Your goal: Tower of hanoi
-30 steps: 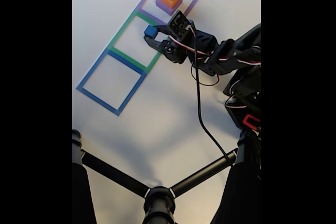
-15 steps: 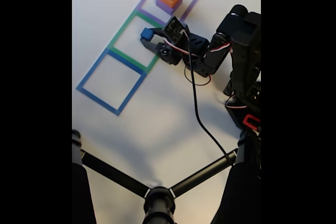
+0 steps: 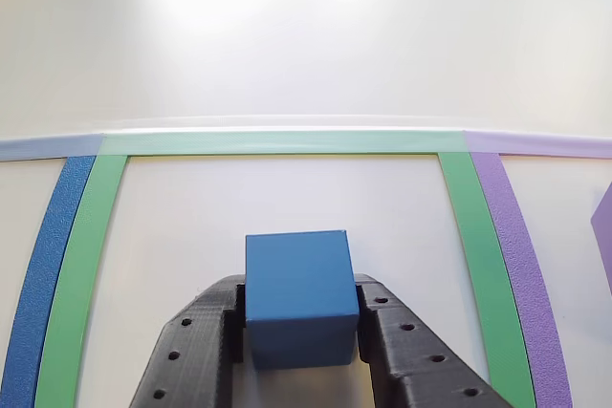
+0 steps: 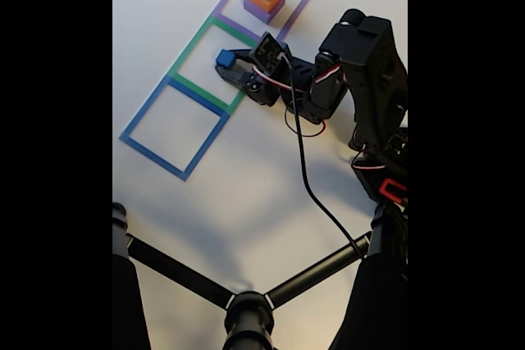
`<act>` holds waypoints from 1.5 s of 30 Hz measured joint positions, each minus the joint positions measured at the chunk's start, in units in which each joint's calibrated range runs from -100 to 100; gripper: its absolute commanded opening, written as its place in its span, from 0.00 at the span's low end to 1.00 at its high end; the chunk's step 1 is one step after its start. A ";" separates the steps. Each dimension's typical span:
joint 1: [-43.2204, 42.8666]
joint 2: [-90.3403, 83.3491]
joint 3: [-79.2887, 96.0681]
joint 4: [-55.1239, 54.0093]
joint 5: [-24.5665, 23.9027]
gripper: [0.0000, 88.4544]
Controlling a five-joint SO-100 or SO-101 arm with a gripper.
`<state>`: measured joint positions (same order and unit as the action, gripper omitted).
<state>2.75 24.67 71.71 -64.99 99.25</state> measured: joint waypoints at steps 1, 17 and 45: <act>0.00 0.34 0.00 -0.32 0.00 0.08; 0.10 1.26 0.00 -1.28 -0.19 0.30; 2.80 -64.14 -9.72 83.49 0.75 0.00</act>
<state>5.54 -39.47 61.99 18.50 100.00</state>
